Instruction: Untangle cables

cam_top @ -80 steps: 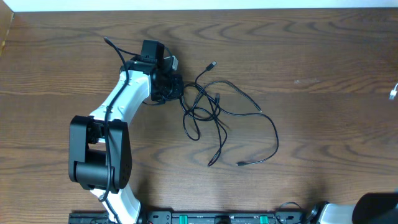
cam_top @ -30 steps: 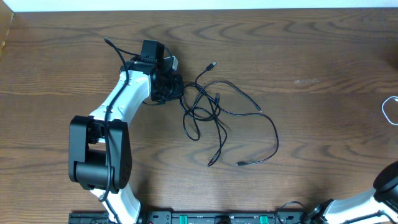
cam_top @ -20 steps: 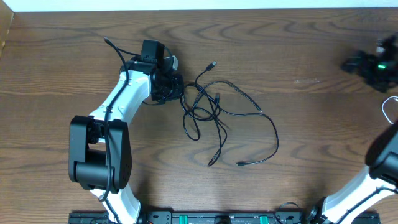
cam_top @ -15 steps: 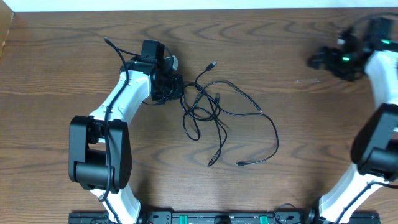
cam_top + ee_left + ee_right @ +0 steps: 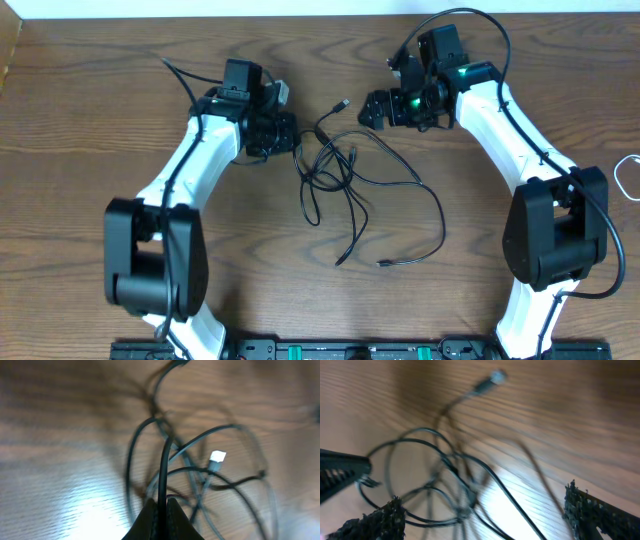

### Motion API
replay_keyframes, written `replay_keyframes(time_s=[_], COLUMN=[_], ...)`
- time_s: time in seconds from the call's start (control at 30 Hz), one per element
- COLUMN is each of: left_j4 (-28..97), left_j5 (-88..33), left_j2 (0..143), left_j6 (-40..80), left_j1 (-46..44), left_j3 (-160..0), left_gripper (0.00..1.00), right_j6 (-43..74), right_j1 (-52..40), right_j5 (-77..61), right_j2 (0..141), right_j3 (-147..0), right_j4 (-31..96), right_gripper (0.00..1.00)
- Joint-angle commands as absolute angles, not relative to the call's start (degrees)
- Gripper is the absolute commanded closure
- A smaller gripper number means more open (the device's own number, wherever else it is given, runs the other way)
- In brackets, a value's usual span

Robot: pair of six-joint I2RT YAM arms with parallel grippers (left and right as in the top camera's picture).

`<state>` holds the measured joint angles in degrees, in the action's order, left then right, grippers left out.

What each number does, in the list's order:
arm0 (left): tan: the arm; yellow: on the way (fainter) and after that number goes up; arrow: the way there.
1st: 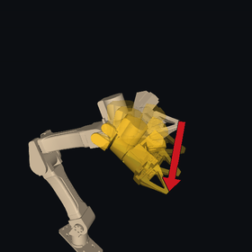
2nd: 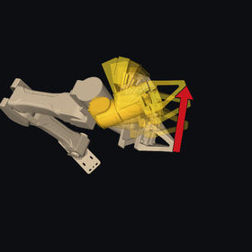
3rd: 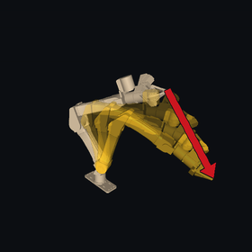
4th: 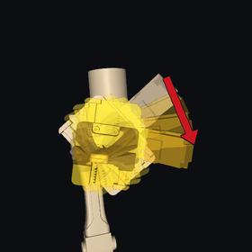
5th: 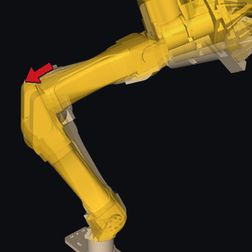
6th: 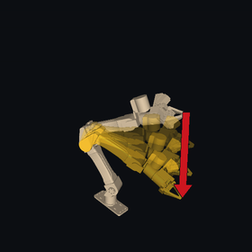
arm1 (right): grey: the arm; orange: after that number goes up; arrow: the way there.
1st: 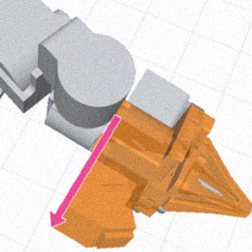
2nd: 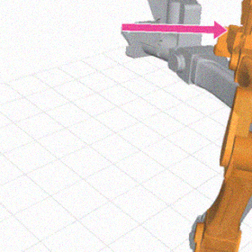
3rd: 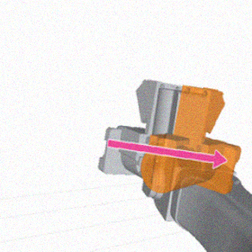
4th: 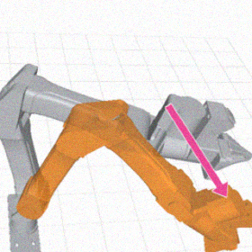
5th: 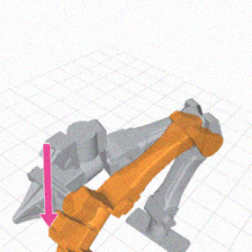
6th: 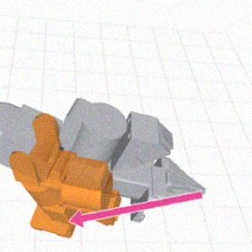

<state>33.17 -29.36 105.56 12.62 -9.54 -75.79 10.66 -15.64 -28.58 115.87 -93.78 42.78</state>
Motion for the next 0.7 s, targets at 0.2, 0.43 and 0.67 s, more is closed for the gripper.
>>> replay_keyframes(time_s=[0.2,0.43,0.67], left_j4=[30.72,30.55,32.14], left_j5=[-35.62,-33.85,-26.17], left_j2=[89.23,80.75,79.31], left_j6=[16.64,16.62,16.84], left_j1=[-5.65,-5.15,-5.15], left_j3=[-76.75,-76.75,-76.75], left_gripper=[0.92,0.93,0.93], right_j6=[13.28,13.04,13.26], right_j1=[-15.99,-20.86,-25.04], right_j5=[-51.20,-55.40,-57.14], right_j2=[114.96,114.96,114.17], right_j3=[-94.00,-94.00,-94.00], right_j4=[38.26,33.65,28.88], right_gripper=[0.04,0.03,0.03])
